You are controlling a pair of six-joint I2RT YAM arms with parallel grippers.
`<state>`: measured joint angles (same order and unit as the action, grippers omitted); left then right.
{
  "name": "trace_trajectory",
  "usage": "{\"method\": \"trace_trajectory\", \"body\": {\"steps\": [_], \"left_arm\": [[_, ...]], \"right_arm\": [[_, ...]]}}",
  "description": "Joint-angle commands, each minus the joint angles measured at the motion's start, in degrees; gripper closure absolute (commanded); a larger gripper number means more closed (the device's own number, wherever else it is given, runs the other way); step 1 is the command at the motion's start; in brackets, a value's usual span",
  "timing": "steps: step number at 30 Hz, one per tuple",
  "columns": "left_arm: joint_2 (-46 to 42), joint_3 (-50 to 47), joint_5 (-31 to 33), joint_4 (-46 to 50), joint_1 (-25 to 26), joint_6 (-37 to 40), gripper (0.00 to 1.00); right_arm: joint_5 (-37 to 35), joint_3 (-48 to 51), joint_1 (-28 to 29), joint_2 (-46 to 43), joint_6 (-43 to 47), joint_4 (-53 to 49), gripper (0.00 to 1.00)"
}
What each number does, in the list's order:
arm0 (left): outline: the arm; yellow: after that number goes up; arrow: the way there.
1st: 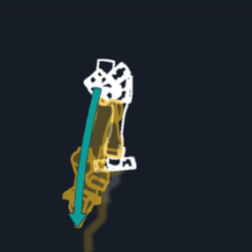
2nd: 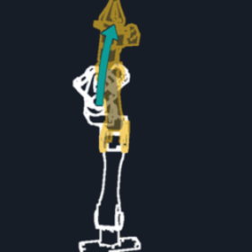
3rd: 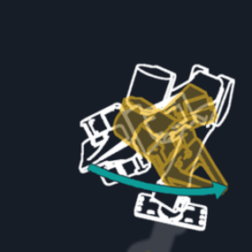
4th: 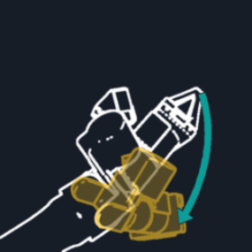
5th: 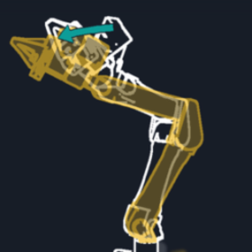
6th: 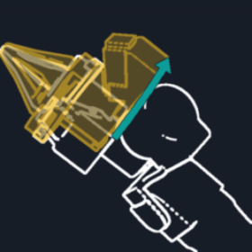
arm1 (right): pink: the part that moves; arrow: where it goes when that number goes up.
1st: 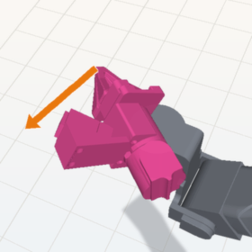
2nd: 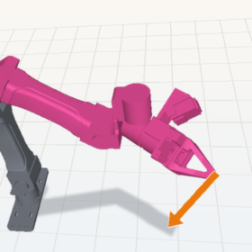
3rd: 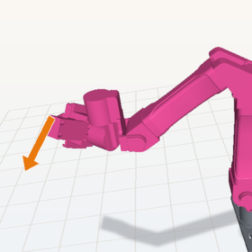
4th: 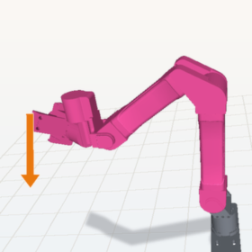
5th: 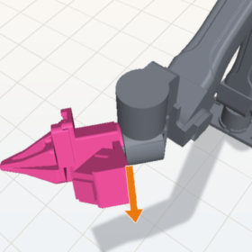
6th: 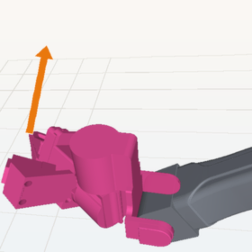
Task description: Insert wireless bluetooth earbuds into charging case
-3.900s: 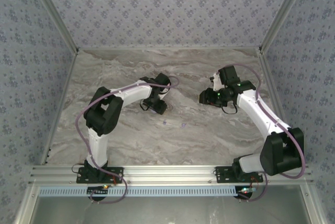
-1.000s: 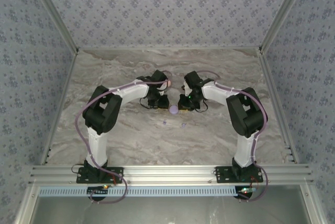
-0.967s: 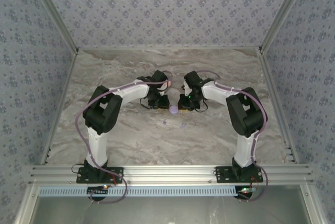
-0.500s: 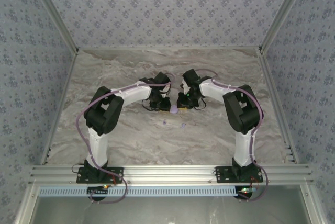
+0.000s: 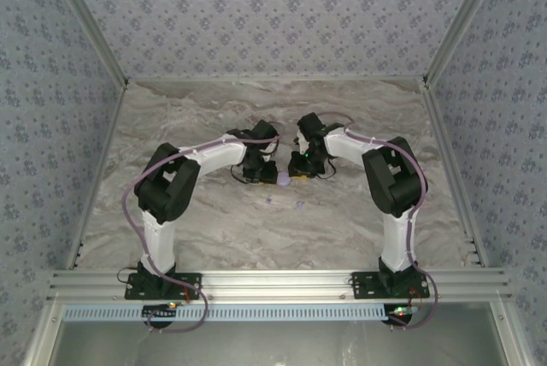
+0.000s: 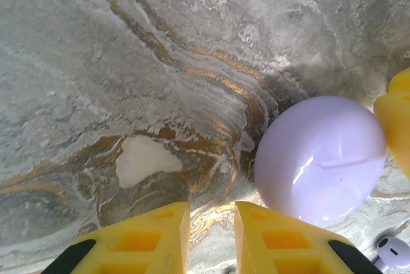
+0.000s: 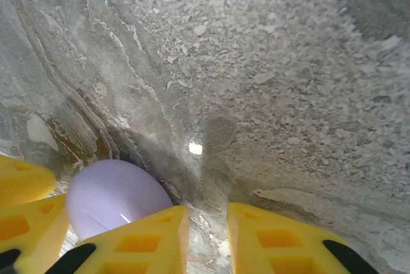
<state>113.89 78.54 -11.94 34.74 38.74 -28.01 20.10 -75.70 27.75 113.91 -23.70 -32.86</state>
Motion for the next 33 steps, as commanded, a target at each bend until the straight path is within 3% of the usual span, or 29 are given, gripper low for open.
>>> {"method": "trace_trajectory", "body": {"steps": [1, 8, 16, 23, 33], "left_arm": [[-3.95, -0.82, 1.71, 1.56, -0.65, -0.2, 0.75], [-5.97, -2.63, -3.28, -2.25, -4.1, 0.49, 0.69], [-4.06, -2.28, -10.1, -6.39, -6.29, 1.85, 0.6], [-1.94, -2.68, -14.91, -8.73, -6.53, 0.79, 0.6], [-0.89, -4.03, -16.8, -10.15, -6.53, -0.51, 0.6]], "right_arm": [[-2.68, 0.18, -1.38, -2.01, 1.08, -3.28, 0.73], [-2.0, 3.38, -2.14, -6.27, 0.39, -2.4, 0.71], [6.86, 6.88, -2.54, -9.15, -3.64, 4.56, 0.63], [9.66, 8.87, -2.01, -7.69, -6.12, 7.95, 0.63], [12.36, 10.4, -1.81, -5.82, -8.46, 11.72, 0.66]]}}
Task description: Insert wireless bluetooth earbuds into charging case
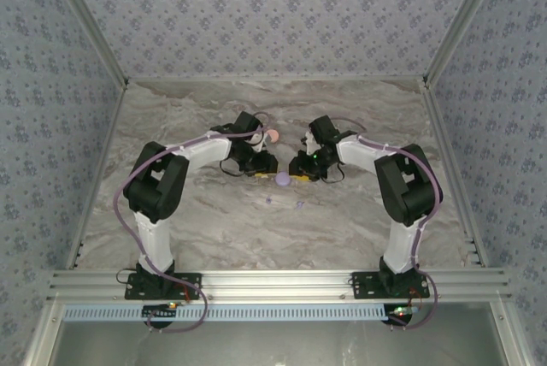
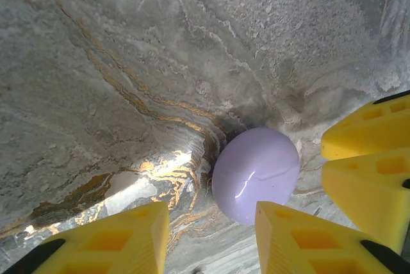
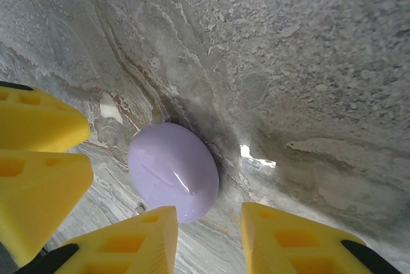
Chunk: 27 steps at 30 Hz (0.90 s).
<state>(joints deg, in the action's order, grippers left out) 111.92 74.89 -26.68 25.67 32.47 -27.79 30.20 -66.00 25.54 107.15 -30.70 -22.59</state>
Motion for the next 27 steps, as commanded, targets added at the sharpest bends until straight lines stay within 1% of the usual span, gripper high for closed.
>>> {"method": "trace_trajectory", "body": {"steps": [1, 10, 19, 27], "left_arm": [[1.19, -0.44, -2.4, -1.22, -0.29, -0.82, 0.61], [1.89, -1.86, -4.53, -2.81, 0.27, -1.41, 0.61], [3.04, -1.91, -5.38, -3.71, 0.71, -2.13, 0.61], [3.65, -2.81, -8.35, -7.09, 1.17, -4.39, 0.6]], "right_arm": [[2.41, 0.78, 0.51, 1.12, -1.47, 1.6, 0.66], [2.48, 0.76, 0.83, 2.52, -1.47, 2.11, 0.71], [2.25, 1.04, 0.83, 3.28, -1.12, 2.13, 0.74], [1.77, 1.76, 0.84, 3.58, -1.38, 2.51, 0.79]]}}
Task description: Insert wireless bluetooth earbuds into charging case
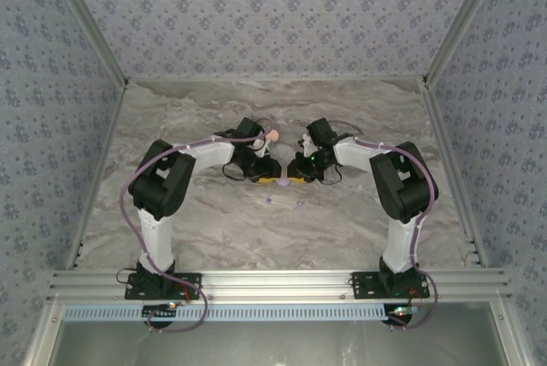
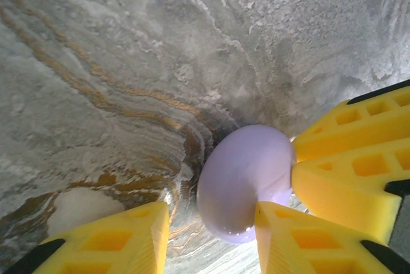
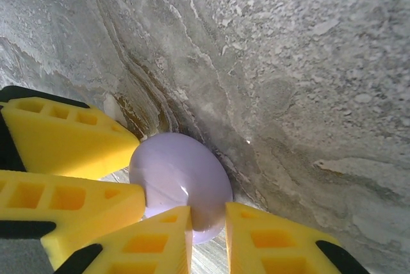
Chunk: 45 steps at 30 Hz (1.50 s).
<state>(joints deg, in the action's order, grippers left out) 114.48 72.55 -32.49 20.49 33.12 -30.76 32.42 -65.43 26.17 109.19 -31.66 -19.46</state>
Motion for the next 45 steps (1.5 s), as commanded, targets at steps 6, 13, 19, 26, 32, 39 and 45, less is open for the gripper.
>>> {"method": "trace_trajectory", "body": {"steps": [6, 13, 19, 26, 32, 39, 45], "left_arm": [[1.62, -1.27, -4.24, -5.04, 1.29, -3.62, 0.6], [1.46, -2.59, -5.14, -8.61, 1.4, -6.53, 0.62], [1.17, -3.03, -4.36, -8.89, 1.34, -7.17, 0.67], [-0.01, -3.49, -3.06, -9.33, 1.29, -8.15, 0.76], [-3.39, -4.43, -1.73, -10.81, 0.85, -8.87, 0.8], [-6.18, -4.88, -1.15, -11.31, -0.11, -8.33, 0.82], [-6.22, -5.21, -2.63, -12.86, -0.13, -8.69, 0.83]], "right_arm": [[-0.36, 1.53, 0.14, 1.72, -0.59, -0.29, 0.79], [0.44, 2.32, -0.03, 2.08, -1.33, 1.12, 0.8], [0.49, 2.52, -0.08, 1.91, -1.46, 1.18, 0.8], [-0.15, 2.93, -0.48, 0.57, -1.27, 0.74, 0.78], [-0.84, 4.23, -1.66, -3.47, -1.3, 0.83, 0.67], [-0.29, 5.4, -4.08, -7.92, -0.16, 0.32, 0.64], [2.66, 6.35, -4.87, -8.44, 0.5, 2.09, 0.63]]}}
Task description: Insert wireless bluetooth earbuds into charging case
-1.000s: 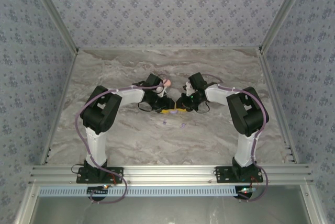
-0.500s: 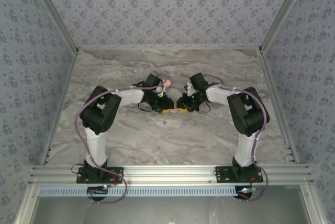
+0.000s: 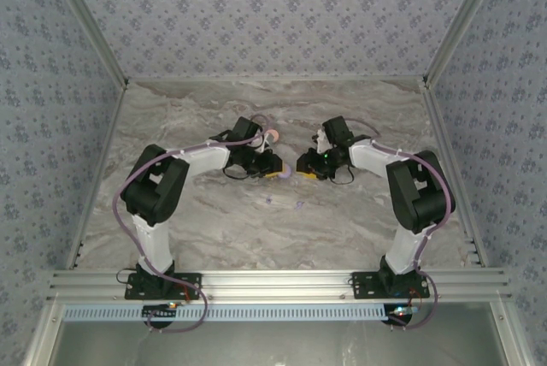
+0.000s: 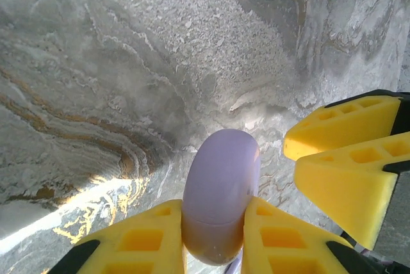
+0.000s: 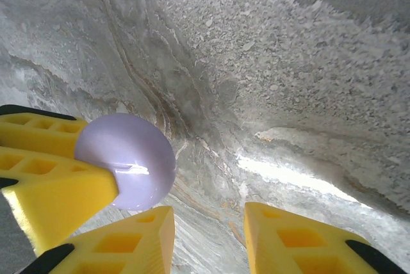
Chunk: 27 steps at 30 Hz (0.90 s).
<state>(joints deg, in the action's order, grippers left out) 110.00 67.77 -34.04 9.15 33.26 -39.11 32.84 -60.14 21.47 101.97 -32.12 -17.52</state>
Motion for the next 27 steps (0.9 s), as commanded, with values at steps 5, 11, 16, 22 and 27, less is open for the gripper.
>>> {"method": "trace_trajectory", "body": {"steps": [5, 11, 16, 22, 27], "left_arm": [[-2.95, -1.38, -1.44, -2.98, -0.26, -0.09, 0.83], [-5.23, -3.58, -3.16, -6.31, -0.35, -0.16, 0.82], [-7.96, -5.46, -4.96, -9.85, -0.44, -0.31, 0.82], [-11.13, -6.53, -6.83, -13.0, -0.47, -0.35, 0.81], [-12.34, -6.69, -7.78, -14.04, -0.47, -0.47, 0.8]], "right_arm": [[5.06, 1.86, -0.99, -1.96, 0.86, 3.09, 0.6], [11.48, 3.05, -3.04, -1.79, 0.14, 8.2, 0.56], [16.85, 3.28, -3.98, -2.17, -0.03, 11.3, 0.53], [21.17, 4.82, -5.0, -4.24, -2.38, 17.21, 0.49], [24.05, 4.91, -4.98, -5.03, -2.88, 18.94, 0.48]]}}
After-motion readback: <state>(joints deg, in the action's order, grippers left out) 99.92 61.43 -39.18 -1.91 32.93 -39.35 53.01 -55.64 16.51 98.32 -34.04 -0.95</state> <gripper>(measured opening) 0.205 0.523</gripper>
